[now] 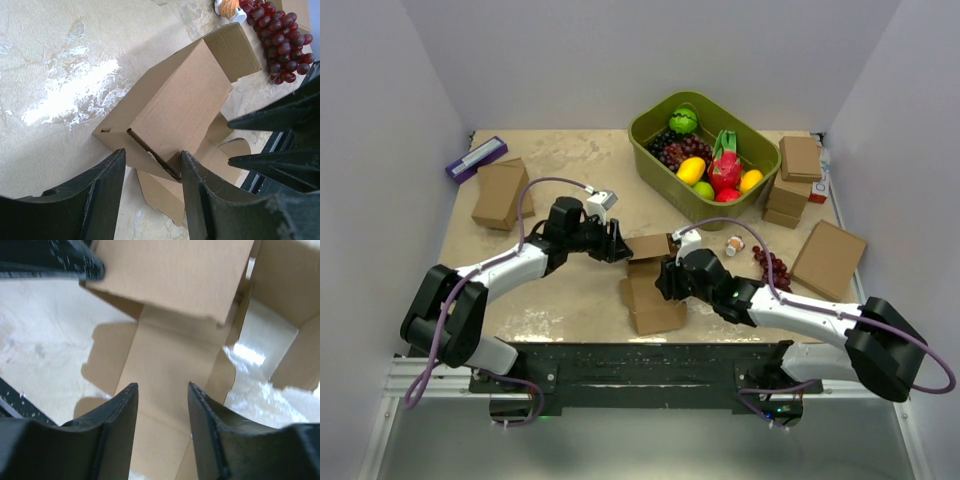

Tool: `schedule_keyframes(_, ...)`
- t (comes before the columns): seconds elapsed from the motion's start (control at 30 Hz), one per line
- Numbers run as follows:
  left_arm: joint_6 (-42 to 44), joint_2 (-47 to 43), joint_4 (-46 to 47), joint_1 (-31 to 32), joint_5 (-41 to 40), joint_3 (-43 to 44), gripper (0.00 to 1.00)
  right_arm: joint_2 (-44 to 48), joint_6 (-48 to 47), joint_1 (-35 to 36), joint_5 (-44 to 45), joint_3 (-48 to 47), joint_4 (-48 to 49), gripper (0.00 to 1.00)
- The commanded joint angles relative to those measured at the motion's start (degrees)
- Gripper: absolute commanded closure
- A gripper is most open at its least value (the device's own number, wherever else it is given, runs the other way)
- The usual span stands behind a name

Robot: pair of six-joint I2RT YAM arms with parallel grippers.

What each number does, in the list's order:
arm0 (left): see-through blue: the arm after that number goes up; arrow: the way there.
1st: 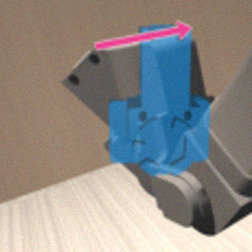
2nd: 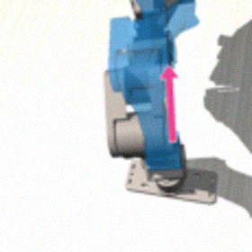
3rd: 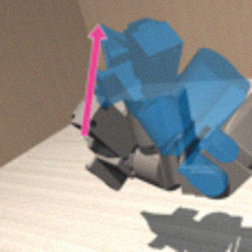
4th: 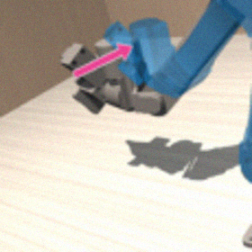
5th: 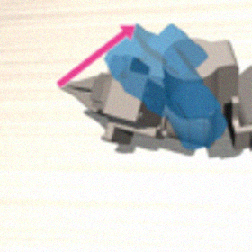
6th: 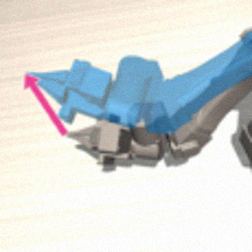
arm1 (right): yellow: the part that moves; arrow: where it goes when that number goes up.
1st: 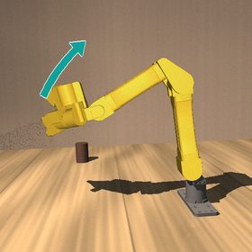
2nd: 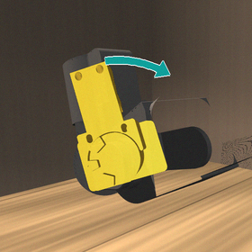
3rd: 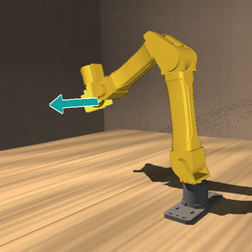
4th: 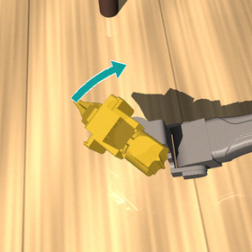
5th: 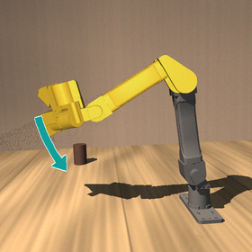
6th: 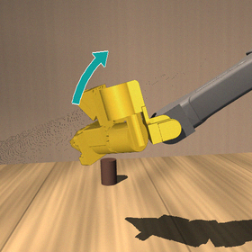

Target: Fold the paper box

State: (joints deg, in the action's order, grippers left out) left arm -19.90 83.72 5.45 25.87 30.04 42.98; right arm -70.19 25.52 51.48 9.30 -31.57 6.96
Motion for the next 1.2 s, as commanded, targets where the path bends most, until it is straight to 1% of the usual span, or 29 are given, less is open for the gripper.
schedule_keyframes(0.0, 2.2, -0.2, -1.1, -0.6, -1.0, 1.1, 0.49, 1.5, 3.3, 1.5, 0.5, -1.0, -9.0, 0.57)
schedule_keyframes(0.03, 2.2, -0.2, -1.1, -0.6, -1.0, 1.1, 0.49, 1.3, 3.7, 1.6, 0.9, -1.3, -9.7, 0.6)
schedule_keyframes(0.2, 2.2, -0.4, -1.0, -0.6, -0.7, 1.0, 0.5, -0.8, 4.4, 1.8, 4.8, -1.8, -11.1, 0.67)
schedule_keyframes(0.3, 2.3, -0.5, -1.1, -0.6, -0.7, 1.1, 0.49, -3.5, 7.7, 1.8, 9.4, -3.2, -14.9, 0.69)
schedule_keyframes(0.37, 2.4, -0.5, -1.1, -0.6, -0.8, 1.1, 0.5, -5.5, 10.2, 1.8, 10.5, -3.4, -15.9, 0.69)
schedule_keyframes(0.5, 2.4, -0.5, -1.1, -0.6, -0.7, 1.1, 0.5, -10.2, 13.2, 1.7, 13.1, -4.1, -18.6, 0.73)
schedule_keyframes(0.57, 2.5, -0.5, -1.1, -0.6, -0.6, 1.1, 0.5, -13.2, 14.5, 1.7, 13.2, -4.8, -18.8, 0.75)
schedule_keyframes(0.67, 2.5, -0.5, -1.1, -0.6, -0.5, 1.1, 0.5, -14.8, 14.6, 1.8, 12.4, -4.8, -17.6, 0.75)
schedule_keyframes(0.8, 2.5, -0.3, -1.1, -0.6, -0.6, 1.1, 0.5, -14.5, 14.6, 1.8, 11.5, -5.1, -17.4, 0.75)
schedule_keyframes(0.87, 2.6, -0.4, -1.1, -0.6, -0.6, 1.1, 0.5, -13.4, 13.9, 1.8, 11.1, -6.1, -18.9, 0.73)
schedule_keyframes(0.93, 2.6, -0.5, -1.2, -0.6, -0.9, 1.1, 0.5, -9.6, 13.3, 1.8, 11.0, -7.5, -20.6, 0.69)
schedule_keyframes(0.97, 2.8, -0.6, -1.3, -0.6, -1.0, 1.1, 0.5, -8.1, 13.3, 1.8, 11.3, -8.1, -22.6, 0.62)
schedule_keyframes(1.0, 2.8, -0.6, -1.4, -0.6, -1.1, 1.2, 0.5, -4.5, 13.4, 1.8, 11.4, -8.6, -23.6, 0.57)
schedule_keyframes(1.03, 2.7, -0.6, -1.4, -0.6, -1.1, 1.1, 0.5, -2.9, 13.6, 1.7, 11.4, -9.5, -24.6, 0.53)
schedule_keyframes(1.07, 2.8, -0.6, -1.4, -0.6, -1.1, 1.2, 0.5, -1.1, 13.6, 1.7, 12.6, -9.9, -26.4, 0.41)
schedule_keyframes(1.1, 2.8, -0.6, -1.5, -0.6, -1.1, 1.2, 0.5, 1.2, 13.3, 1.8, 13.2, -10.3, -27.2, 0.37)
schedule_keyframes(1.17, 2.8, -0.6, -1.5, -0.6, -1.1, 1.2, 0.5, 2.5, 13.3, 1.4, 14.9, -11.8, -29.8, 0.31)
